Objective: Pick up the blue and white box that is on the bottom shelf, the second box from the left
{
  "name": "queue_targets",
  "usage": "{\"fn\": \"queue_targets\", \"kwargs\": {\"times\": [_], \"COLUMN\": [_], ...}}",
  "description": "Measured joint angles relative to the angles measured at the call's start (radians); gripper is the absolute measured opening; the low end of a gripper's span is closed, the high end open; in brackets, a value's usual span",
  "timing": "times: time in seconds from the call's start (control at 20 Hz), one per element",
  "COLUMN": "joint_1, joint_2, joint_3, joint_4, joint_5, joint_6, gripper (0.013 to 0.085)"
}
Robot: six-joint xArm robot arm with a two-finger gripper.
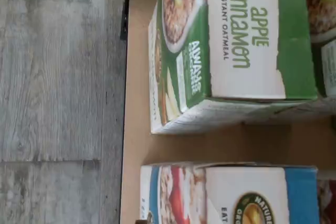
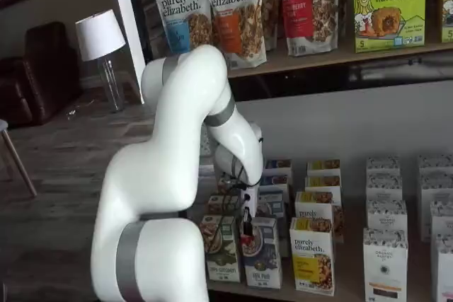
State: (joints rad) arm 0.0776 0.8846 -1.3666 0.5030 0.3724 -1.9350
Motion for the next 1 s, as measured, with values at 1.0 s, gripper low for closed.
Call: {"fn": "queue_targets", "kwargs": {"times": [1.0], "joint_1": [-0.019], "joint_2": [0.08], "joint_3": [-0.093], "joint_4": [-0.151], "joint_5": [0.034], "joint_6": [0.118], "gripper": [0.085]}}
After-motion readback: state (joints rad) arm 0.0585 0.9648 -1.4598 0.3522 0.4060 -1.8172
